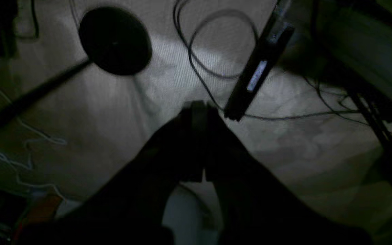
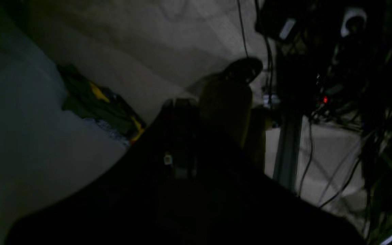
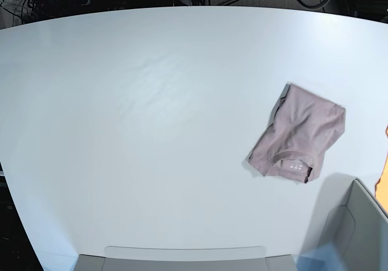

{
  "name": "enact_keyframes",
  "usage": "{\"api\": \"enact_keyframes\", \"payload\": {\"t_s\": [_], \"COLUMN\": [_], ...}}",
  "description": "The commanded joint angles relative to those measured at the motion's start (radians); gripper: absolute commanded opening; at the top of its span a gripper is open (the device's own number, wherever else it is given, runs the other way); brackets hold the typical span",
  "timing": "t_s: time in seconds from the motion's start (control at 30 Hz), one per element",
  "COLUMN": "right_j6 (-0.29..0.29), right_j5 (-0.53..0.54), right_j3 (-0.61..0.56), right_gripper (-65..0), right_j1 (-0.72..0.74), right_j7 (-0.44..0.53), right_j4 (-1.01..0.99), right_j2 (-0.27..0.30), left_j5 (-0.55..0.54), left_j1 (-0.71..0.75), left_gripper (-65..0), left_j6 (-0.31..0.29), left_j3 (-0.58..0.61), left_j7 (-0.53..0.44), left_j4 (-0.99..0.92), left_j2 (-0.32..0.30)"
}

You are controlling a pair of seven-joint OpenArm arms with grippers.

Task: Fold the T-shirt properly

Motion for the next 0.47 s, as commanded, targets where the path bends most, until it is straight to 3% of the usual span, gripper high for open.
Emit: {"api": "enact_keyframes", "payload": {"t_s": [0.0, 0.17, 0.43], "right_j6": [0.005, 0.005, 0.005], "right_j5": [0.0, -0.003, -0.003], "right_j3": [-0.01, -0.087, -0.177], "right_gripper": [-65.0, -65.0, -65.0], "right_j1": [0.019, 0.077, 0.141], "right_j7": [0.02, 0.07, 0.063], "right_j4": [-0.028, -0.177, -0.264], "right_j2": [0.0, -0.063, -0.104], "left_j5": [0.0, 0.0, 0.0], "left_j1": [-0.002, -0.007, -0.054], "left_gripper": [-65.0, -65.0, -65.0], "left_j6": [0.008, 0.007, 0.007], "left_j3": [-0.004, -0.006, -0.004], "left_j7": [0.0, -0.011, 0.0], "left_j4": [0.003, 0.002, -0.06], "left_j2": [-0.007, -0.006, -0.004]}}
